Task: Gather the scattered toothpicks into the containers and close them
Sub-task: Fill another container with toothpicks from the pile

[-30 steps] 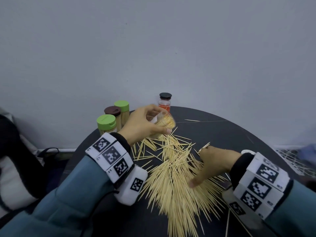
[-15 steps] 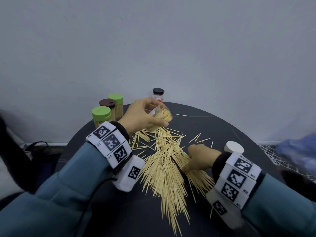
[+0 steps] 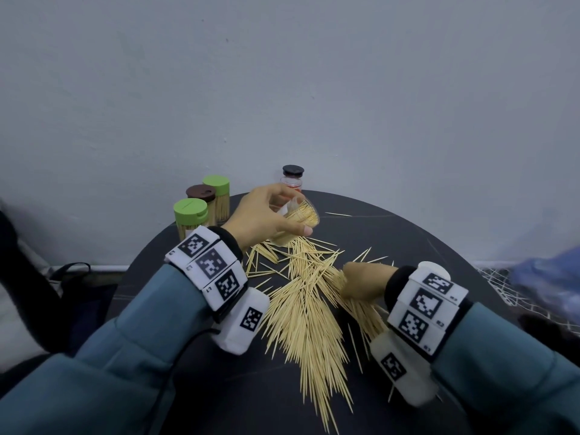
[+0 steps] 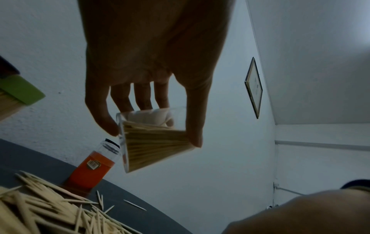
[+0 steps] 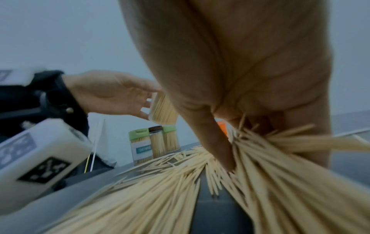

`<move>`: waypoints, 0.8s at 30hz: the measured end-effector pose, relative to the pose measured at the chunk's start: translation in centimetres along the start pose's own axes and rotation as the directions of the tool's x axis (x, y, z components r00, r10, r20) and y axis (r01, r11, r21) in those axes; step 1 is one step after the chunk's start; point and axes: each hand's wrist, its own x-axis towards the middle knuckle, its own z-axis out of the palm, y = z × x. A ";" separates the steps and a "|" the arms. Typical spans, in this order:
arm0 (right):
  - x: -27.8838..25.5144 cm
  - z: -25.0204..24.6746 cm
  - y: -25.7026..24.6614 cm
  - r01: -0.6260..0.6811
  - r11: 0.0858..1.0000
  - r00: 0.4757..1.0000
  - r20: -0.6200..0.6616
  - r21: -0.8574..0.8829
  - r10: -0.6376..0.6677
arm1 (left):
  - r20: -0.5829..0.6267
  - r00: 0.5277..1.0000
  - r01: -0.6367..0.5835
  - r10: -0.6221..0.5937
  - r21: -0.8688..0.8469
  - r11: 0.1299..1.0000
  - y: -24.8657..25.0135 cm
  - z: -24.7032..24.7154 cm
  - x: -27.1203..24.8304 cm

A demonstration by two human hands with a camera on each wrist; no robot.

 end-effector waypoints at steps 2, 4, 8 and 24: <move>-0.1 -0.5 0.4 -0.021 0.998 1.000 0.010 0.064 0.020 | 0.004 1.000 0.001 -0.001 -0.002 1.000 0.0 0.0 0.0; 0.1 -0.9 0.9 -0.034 0.990 0.999 0.016 0.136 0.032 | 0.007 1.000 0.007 -0.007 0.001 1.000 -0.1 0.1 0.1; 0.8 -1.4 2.2 -0.043 0.925 0.998 0.052 0.378 0.025 | 0.003 1.000 0.020 -0.020 0.006 1.000 -0.2 0.3 0.3; 3.4 -1.4 4.0 -0.088 0.380 0.958 0.183 0.921 -0.222 | 0.008 0.999 0.047 -0.047 0.036 0.998 -1.0 0.6 0.6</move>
